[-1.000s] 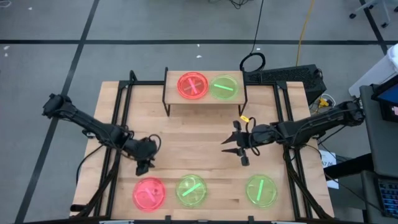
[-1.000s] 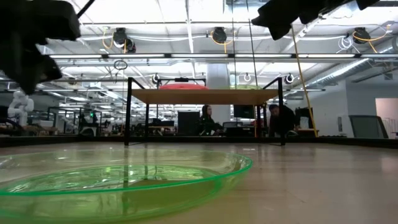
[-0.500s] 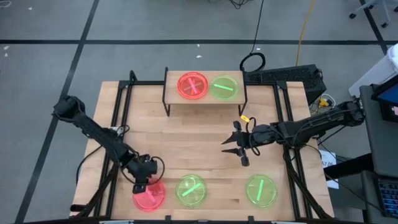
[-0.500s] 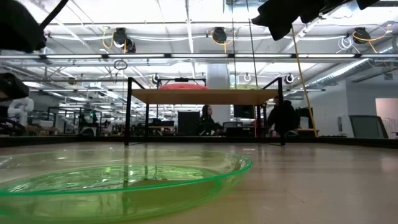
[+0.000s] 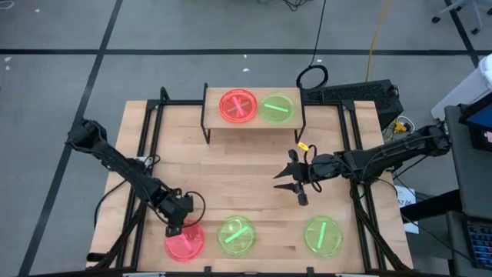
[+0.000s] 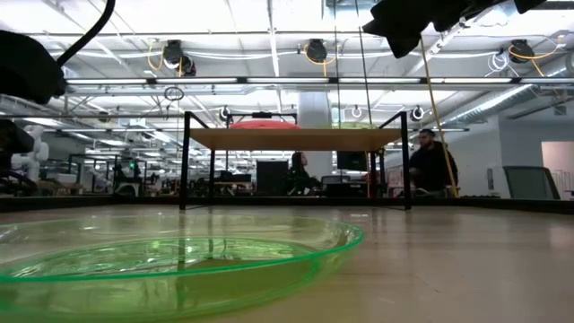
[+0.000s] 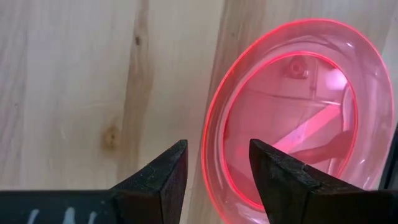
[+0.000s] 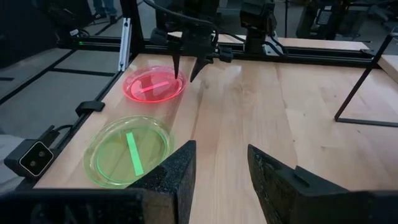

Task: Place and stack plates onto a shelf
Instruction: Stack the red plate on top of the green plate

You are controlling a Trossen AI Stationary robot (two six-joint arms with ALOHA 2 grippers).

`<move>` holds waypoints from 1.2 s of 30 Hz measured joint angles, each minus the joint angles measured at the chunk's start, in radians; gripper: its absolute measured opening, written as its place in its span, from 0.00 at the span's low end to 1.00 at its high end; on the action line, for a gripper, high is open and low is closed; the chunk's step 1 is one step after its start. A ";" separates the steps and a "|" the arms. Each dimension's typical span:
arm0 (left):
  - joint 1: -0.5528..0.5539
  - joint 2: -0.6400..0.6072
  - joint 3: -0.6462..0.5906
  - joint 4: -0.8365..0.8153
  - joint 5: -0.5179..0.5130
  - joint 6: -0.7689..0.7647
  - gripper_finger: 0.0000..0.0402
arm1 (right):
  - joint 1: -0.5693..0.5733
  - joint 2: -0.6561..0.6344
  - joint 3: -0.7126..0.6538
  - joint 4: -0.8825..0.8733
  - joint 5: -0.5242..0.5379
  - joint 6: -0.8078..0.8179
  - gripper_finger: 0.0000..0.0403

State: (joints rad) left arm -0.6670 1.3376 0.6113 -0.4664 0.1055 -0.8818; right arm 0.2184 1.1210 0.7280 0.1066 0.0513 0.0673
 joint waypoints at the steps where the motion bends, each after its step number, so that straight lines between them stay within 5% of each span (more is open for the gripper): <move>1: 0.000 0.000 0.000 -0.001 0.000 0.000 0.44 | 0.000 0.000 0.000 0.000 0.000 0.000 0.32; 12: -0.007 -0.005 -0.140 0.290 0.023 -0.049 0.44 | 0.000 0.000 0.000 -0.002 0.000 -0.003 0.32; 24: -0.016 -0.008 -0.163 0.307 0.003 -0.082 0.43 | 0.000 0.000 0.000 -0.003 0.000 -0.004 0.32; 36: -0.014 -0.006 -0.162 0.289 -0.010 -0.043 0.11 | 0.000 0.000 0.000 -0.003 0.000 -0.004 0.32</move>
State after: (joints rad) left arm -0.6810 1.3321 0.4492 -0.1773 0.0952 -0.9253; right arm 0.2180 1.1210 0.7280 0.1040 0.0513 0.0635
